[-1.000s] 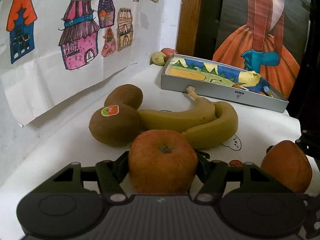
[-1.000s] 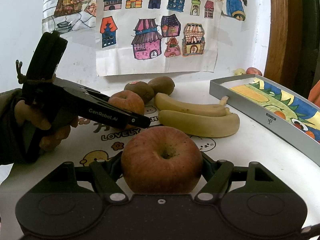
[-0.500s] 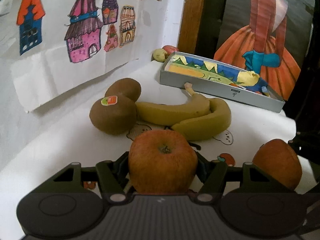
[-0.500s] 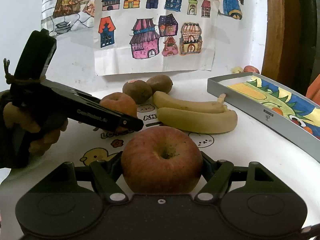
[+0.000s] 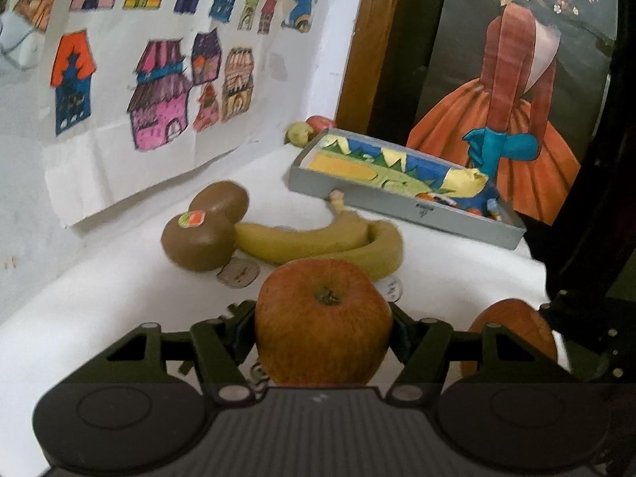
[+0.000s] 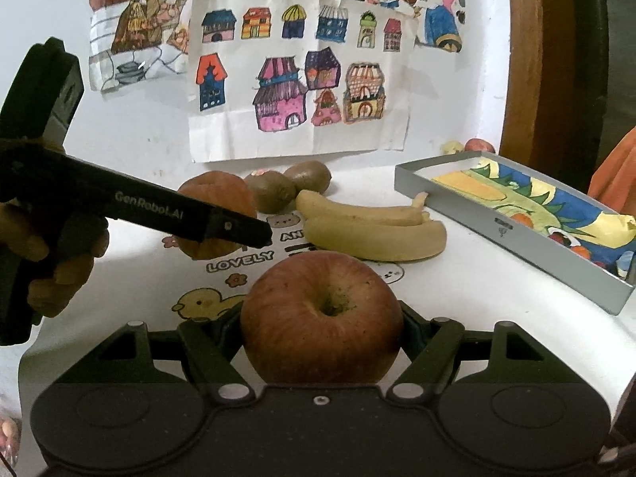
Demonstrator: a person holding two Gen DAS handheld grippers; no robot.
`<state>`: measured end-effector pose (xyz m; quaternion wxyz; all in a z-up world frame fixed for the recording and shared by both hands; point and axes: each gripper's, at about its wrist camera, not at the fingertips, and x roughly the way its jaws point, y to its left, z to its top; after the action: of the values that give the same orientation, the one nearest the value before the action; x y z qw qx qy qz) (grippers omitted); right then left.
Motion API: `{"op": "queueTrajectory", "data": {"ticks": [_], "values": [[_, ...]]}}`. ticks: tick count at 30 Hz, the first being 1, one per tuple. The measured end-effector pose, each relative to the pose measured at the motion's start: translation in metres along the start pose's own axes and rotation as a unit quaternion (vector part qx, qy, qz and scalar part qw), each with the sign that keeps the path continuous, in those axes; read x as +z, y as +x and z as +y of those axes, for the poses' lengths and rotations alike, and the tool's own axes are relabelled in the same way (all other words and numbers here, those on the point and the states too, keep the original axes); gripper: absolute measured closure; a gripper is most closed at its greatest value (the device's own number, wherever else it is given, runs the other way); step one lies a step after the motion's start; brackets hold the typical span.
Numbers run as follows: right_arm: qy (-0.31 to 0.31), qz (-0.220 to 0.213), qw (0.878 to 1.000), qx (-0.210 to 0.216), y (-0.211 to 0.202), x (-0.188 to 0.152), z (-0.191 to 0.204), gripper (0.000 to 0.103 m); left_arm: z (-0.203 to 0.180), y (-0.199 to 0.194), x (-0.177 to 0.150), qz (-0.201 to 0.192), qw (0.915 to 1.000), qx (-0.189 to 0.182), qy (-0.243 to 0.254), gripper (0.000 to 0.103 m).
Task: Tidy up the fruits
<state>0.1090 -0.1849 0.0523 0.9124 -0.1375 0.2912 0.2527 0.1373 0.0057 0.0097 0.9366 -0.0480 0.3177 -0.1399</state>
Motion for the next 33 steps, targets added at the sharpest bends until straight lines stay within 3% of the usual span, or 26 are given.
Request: {"op": "queueTrajectory", "data": {"ticks": [10, 17, 27, 33], "values": [[0.012, -0.03, 0.999, -0.021, -0.023, 0.006, -0.062, 0.027, -0.058, 0.008, 0.036, -0.029, 0.9996, -0.001, 0.002, 0.033], [0.008, -0.033, 0.998, -0.052, -0.047, 0.001, -0.105, 0.027, -0.092, 0.008, 0.036, -0.041, 0.9989, -0.017, -0.012, 0.033], [-0.003, -0.058, 0.997, -0.043, -0.09, -0.006, -0.115, 0.027, -0.137, -0.031, 0.029, -0.057, 0.9983, 0.001, -0.008, 0.033], [-0.006, -0.07, 0.997, -0.04, -0.112, -0.009, -0.116, 0.027, -0.172, -0.047, 0.036, -0.074, 0.9973, -0.007, 0.004, 0.033]]}}
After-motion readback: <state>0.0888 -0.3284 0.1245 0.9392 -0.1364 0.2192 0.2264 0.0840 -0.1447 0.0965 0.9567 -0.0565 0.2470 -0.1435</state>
